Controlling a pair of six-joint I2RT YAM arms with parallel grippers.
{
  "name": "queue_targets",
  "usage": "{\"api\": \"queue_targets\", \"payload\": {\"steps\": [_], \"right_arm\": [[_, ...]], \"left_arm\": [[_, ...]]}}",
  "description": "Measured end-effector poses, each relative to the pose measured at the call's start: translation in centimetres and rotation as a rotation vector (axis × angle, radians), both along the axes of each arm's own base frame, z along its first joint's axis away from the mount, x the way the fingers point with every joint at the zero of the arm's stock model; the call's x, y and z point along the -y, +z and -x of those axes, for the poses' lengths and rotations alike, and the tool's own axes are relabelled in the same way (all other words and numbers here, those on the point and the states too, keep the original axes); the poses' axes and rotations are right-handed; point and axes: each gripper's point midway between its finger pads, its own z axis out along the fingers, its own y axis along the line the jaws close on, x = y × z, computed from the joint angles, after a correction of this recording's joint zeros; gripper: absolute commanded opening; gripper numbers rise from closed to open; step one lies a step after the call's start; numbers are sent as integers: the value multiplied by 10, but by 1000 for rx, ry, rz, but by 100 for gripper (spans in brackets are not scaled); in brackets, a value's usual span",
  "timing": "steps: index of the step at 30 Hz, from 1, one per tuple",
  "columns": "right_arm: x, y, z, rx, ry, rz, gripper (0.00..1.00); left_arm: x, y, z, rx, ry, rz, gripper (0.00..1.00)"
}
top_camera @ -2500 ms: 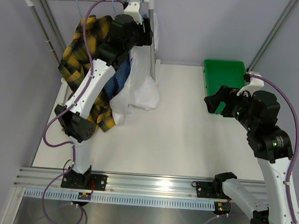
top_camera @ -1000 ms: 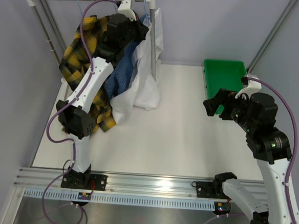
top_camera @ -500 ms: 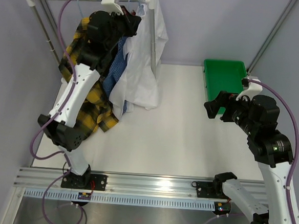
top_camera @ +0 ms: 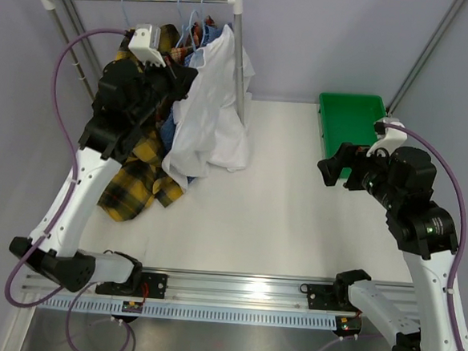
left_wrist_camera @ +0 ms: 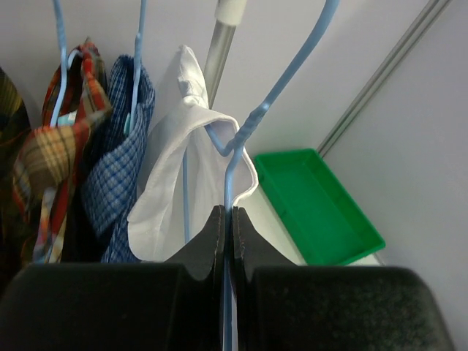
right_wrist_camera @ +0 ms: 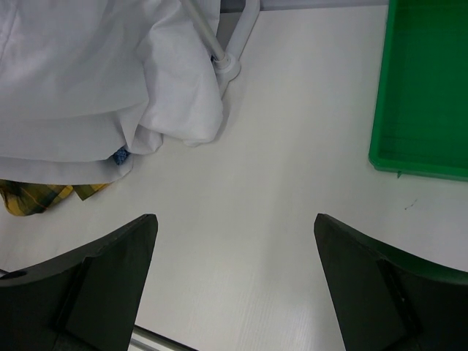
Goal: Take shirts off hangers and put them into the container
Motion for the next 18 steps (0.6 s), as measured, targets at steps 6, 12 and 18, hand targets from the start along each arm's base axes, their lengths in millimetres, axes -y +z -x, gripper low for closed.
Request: {"api": "queue_targets", "payload": {"steps": [6,12,18], "right_arm": [[-10,10,-4,11,55,-13,100],[-31,50,-14,81,152,-63,99],[-47,64,-31,100,217,-91,99]], "left_arm": [[-14,-26,60,-31,-60,-55,0],[-33,-14,123,30,-101,-73,0],[-56,11,167,87,-74,-92,0]]}}
